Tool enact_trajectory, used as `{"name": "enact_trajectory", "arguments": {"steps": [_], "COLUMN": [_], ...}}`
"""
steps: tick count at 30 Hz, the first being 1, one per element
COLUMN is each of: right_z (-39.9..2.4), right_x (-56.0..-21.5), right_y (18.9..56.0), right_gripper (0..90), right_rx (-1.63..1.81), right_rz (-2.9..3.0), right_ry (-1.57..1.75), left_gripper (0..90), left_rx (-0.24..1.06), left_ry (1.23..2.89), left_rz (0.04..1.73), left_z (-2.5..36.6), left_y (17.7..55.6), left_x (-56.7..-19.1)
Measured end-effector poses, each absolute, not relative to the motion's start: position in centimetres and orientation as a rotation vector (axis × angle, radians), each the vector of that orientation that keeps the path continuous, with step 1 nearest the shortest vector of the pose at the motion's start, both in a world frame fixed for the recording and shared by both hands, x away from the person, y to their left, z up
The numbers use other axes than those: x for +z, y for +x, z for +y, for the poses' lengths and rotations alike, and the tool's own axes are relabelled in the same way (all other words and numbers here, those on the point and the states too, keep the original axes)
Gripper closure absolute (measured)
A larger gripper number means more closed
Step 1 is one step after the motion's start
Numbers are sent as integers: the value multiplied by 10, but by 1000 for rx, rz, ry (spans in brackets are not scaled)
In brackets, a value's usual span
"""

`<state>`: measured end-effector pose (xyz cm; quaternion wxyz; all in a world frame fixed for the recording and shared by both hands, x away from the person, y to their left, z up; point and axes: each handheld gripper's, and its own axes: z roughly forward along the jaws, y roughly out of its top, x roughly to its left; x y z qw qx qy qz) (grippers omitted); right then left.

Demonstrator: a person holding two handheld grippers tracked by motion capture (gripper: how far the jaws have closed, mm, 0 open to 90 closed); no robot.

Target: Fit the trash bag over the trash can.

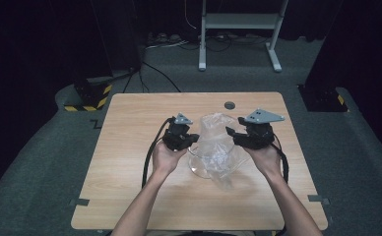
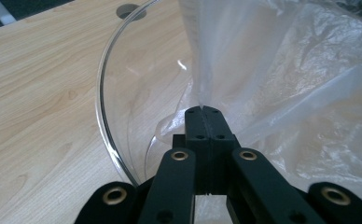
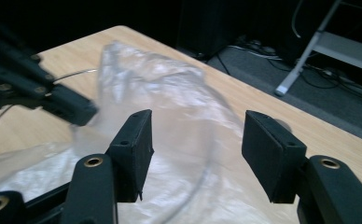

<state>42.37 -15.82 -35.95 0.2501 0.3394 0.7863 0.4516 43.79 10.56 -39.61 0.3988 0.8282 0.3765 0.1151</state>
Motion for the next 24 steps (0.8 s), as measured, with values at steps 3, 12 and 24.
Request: {"name": "enact_trajectory", "arguments": {"steps": [3, 12, 24], "right_z": [-162, -155, -152], "right_x": [-360, -370, -358], "right_y": [427, 440, 435], "right_gripper": [426, 806, 593], "right_rx": [1230, 1220, 1247], "right_rz": [2129, 2243, 2107], "right_ry": [952, 944, 909], "left_gripper": [900, 898, 900], "left_rx": [295, 286, 306], "left_ry": [2098, 2088, 2104], "left_rz": [951, 938, 928], "left_z": [106, 107, 112], "left_y": [437, 436, 433], "left_x": [-396, -396, -392]}}
